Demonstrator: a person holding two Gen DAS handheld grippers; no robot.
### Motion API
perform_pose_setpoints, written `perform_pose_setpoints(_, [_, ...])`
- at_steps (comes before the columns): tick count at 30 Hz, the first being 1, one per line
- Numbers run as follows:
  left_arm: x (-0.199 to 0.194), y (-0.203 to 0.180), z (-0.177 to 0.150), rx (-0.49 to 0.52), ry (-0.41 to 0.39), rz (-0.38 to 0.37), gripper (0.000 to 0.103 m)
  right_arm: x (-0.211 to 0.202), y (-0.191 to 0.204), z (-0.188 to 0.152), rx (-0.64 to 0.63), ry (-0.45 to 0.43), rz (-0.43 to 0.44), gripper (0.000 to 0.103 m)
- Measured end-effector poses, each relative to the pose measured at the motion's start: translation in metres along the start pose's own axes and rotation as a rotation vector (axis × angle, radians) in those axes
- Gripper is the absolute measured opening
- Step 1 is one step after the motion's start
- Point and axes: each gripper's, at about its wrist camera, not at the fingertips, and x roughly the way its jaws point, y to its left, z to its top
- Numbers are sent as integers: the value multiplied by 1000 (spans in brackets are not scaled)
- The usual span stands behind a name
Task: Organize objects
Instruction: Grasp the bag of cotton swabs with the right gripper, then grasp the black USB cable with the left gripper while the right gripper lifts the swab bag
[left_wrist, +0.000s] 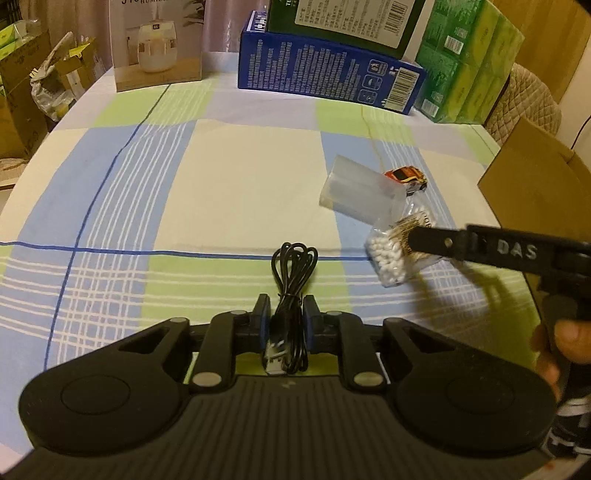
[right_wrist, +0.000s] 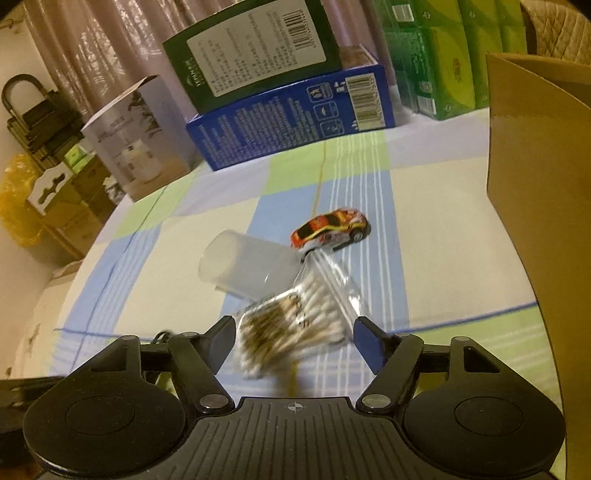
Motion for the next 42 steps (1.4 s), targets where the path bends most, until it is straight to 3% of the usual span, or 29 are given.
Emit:
perform_pose_setpoints(7, [-7,7,4,-31,-28,-1,25,19,11,1,-83,-19,-38,84])
perform_pose_setpoints(10, [-8,11,5,-42,-29,7,27,25,16,-2,-138,-20,-58,86])
perform_pose_setpoints(14, [-6,12,4,-37,-21,8,29,29,24,-5,-236,14,-67,84])
perform_pose_setpoints(19, [-6,13,3,-37,-18,4,34,21,28,-12,-382,94,-47,69])
perform_pose_setpoints(26, [-5,12,1,-31,-5,-20,36,-2,14,-18,-425,203,-13,67])
perform_pose_setpoints(28, [-4,9,1,-18,3,-41,41,-12,12,-23,-458,225,-28,68])
perform_pose_setpoints(29, [-3,8,0,-12,6,-48,42,-17,10,-27,-455,222,-47,70])
perform_pose_setpoints(31, [0,4,-1,4,18,-58,45,-27,4,-33,-386,192,-93,82])
perform_pose_setpoints(36, [-1,0,1,0,8,-62,49,-52,-20,-30,-15,126,-69,83])
perform_pose_setpoints(42, [-1,5,0,-14,7,-46,50,-43,-21,-30,96,168,-34,83])
